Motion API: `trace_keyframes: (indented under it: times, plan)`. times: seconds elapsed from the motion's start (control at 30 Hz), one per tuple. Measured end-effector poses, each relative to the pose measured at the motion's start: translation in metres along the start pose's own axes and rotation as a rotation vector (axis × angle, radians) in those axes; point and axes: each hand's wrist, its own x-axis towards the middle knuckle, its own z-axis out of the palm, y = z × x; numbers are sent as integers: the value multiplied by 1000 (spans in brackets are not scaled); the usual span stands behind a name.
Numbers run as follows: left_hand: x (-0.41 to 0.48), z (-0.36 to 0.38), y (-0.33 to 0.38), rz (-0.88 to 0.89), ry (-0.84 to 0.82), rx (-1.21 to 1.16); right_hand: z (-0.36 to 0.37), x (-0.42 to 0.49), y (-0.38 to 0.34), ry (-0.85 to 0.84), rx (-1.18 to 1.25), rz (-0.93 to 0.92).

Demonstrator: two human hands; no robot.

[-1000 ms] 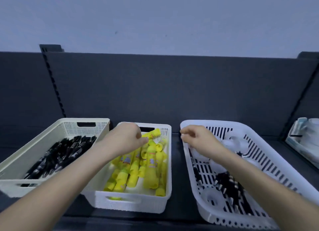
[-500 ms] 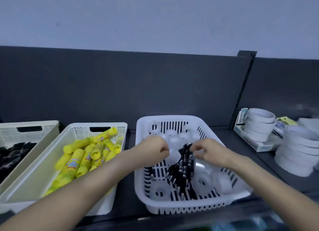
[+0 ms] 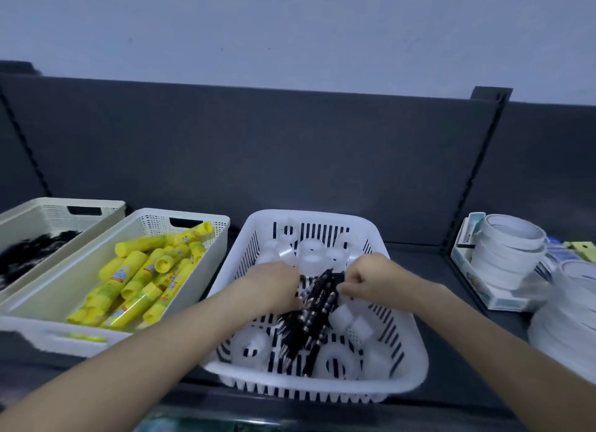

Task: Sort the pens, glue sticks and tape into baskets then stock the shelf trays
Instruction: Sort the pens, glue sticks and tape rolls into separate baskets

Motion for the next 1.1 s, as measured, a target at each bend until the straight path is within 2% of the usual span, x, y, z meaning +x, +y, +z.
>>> trace_keyframes:
  times: [0.13, 0.23, 0.47, 0.63, 0.7, 0.8, 0.9, 0.97, 1.1]
  plan:
    - [13, 4, 3, -14, -31, -176, -3, 7, 5, 12, 20, 9]
    - [23, 6, 12, -7, -126, -201, 4, 11, 0, -8, 38, 6]
    - [35, 5, 17, -35, -180, -382, 13, 22, 2, 16, -16, 37]
    - [28, -17, -19, -87, -76, -556, 8, 20, 3, 64, -4, -18]
    - [24, -22, -33, -96, -66, -644, 9, 21, -1, 18, -59, -99]
    - [20, -19, -44, -101, -71, -826, 17, 23, -18, -158, -147, -216]
    - [14, -12, -49, -127, -80, -1006, 30, 24, -38, -318, -384, -250]
    - [12, -10, -49, -116, -64, -1124, 35, 26, -44, -309, -538, -261]
    - [6, -12, -51, -86, -13, -1228, 30, 32, -44, -259, -666, -278]
